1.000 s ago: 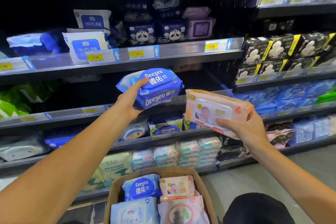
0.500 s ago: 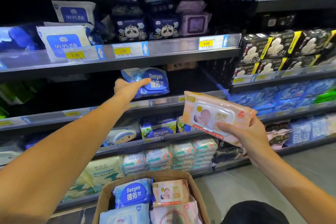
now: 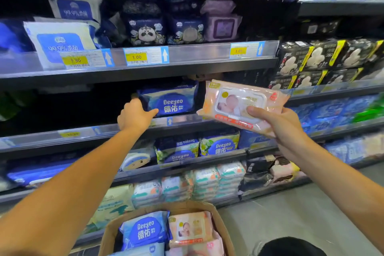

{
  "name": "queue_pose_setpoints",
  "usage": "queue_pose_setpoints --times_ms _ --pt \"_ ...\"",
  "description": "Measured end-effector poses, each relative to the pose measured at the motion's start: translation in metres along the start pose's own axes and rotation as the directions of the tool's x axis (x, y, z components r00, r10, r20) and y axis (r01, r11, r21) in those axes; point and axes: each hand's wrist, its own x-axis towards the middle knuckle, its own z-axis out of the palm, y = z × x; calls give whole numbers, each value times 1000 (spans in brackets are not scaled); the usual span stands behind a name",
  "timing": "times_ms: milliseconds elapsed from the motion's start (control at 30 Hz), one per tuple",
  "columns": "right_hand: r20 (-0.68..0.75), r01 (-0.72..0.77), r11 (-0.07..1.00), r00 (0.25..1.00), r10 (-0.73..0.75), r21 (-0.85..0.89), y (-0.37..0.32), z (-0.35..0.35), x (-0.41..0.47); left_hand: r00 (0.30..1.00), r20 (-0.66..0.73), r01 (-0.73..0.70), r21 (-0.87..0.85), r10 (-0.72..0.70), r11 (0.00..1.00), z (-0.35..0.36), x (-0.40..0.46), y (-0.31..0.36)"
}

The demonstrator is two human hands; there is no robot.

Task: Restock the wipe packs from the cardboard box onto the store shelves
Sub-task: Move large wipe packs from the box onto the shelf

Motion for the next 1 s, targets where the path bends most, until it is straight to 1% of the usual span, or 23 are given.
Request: queue_pose_setpoints --times_ms 100,233,267,300,333,400,467,600,700,767,800,867,900,967,1000 --pt "25 -55 997 998 54 44 -9 10 18 1000 -7 4 30 -4 1000 4 2 2" --pt "59 -42 999 997 40 33 -18 28 41 999 -4 -39 54 39 998 7 7 -5" --pt "63 -23 1000 998 23 -4 -19 33 47 998 -7 -56 63 57 996 8 7 -8" --pt "66 12 997 998 -7 -77 -19 36 53 997 -13 -81 72 82 994 8 7 -10" --pt "75 66 980 996 -53 -187 -21 39 59 993 -22 -113 79 115 990 9 6 -12" --pt "130 170 907 983 -129 -385 -26 46 67 982 -47 -179 93 184 979 9 3 -16" --pt "177 237 842 969 -171 -486 -29 48 76 971 -62 -225 110 233 968 10 2 -18" --pt "206 287 695 958 -200 -659 -25 42 92 952 -39 -295 134 303 946 11 1 -22" --pt "255 298 635 953 -162 -713 -9 42 105 928 -24 -359 200 371 912 12 -1 -24" --pt "212 242 597 970 -122 -765 5 45 111 914 -18 -391 236 406 890 12 -3 -26" --pt "170 217 563 976 -135 -797 11 47 114 909 -25 -398 249 417 883 11 -3 -27" --pt "116 197 508 976 -187 -838 21 50 116 891 -62 -422 253 450 870 9 -6 -29" --pt "108 207 501 970 -220 -840 25 50 116 871 -91 -449 250 483 858 9 -9 -30" --pt "106 253 500 947 -303 -828 34 51 106 817 -145 -520 235 558 821 10 -15 -31" --pt "110 289 483 925 -365 -827 39 51 98 784 -161 -563 224 600 796 10 -19 -29"
